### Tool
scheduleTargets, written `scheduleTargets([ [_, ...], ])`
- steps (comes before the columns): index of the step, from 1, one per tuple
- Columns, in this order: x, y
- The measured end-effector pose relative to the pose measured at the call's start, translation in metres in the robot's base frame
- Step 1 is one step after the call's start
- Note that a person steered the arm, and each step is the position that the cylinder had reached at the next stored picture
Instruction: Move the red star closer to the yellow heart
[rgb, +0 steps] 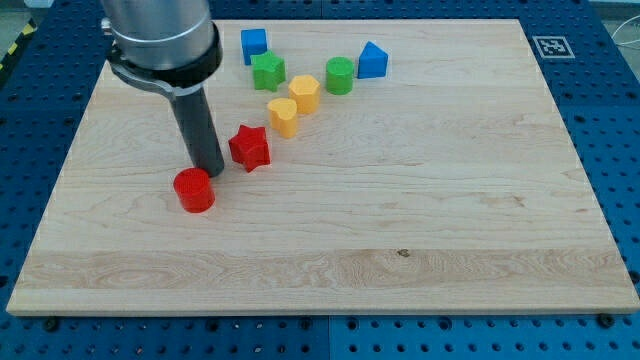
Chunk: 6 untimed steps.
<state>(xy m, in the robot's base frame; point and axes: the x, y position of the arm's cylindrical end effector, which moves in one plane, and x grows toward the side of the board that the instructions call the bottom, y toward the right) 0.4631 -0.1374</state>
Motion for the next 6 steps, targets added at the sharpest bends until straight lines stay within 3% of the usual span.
scheduleTargets([
  [2,-0.026,0.004],
  [6,-0.023,0.034],
])
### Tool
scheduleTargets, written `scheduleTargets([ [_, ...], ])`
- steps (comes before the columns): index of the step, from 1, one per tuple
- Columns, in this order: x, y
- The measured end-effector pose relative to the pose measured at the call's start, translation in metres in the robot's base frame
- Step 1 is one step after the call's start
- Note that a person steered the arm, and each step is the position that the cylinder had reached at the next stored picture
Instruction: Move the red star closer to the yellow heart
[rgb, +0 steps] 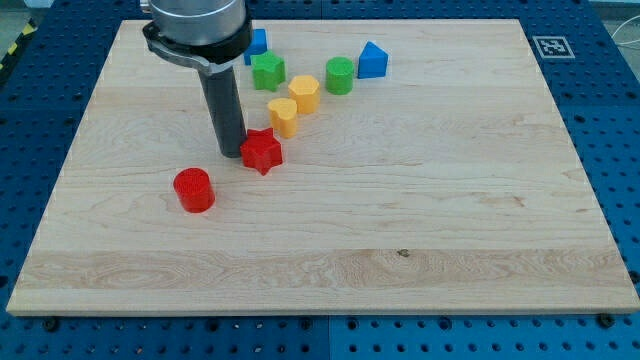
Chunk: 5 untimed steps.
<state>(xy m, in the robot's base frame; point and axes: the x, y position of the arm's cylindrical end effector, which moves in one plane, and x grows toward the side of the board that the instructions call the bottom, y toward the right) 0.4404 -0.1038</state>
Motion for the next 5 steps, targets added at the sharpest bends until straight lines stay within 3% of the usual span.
scheduleTargets([
  [4,0.013,0.04],
  [5,0.048,0.04],
])
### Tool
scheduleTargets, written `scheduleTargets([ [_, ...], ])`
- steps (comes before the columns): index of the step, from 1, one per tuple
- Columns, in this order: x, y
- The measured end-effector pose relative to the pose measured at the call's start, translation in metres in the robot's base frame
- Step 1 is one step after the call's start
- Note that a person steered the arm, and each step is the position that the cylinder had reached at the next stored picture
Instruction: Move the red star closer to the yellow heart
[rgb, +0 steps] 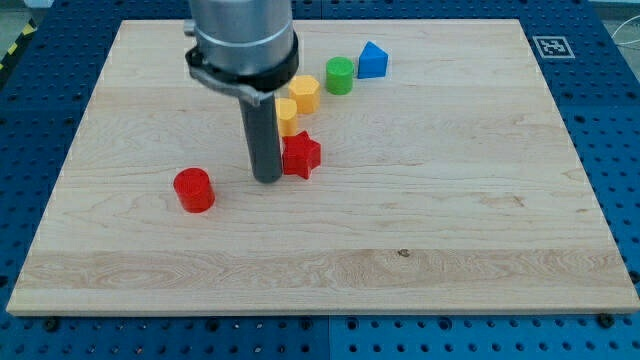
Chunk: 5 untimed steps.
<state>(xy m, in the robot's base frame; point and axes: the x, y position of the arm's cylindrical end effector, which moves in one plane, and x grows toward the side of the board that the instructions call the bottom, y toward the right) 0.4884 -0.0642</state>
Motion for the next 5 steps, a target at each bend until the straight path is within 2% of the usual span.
scheduleTargets([
  [1,0.018,0.006],
  [2,0.014,0.014],
  [5,-0.028,0.015],
])
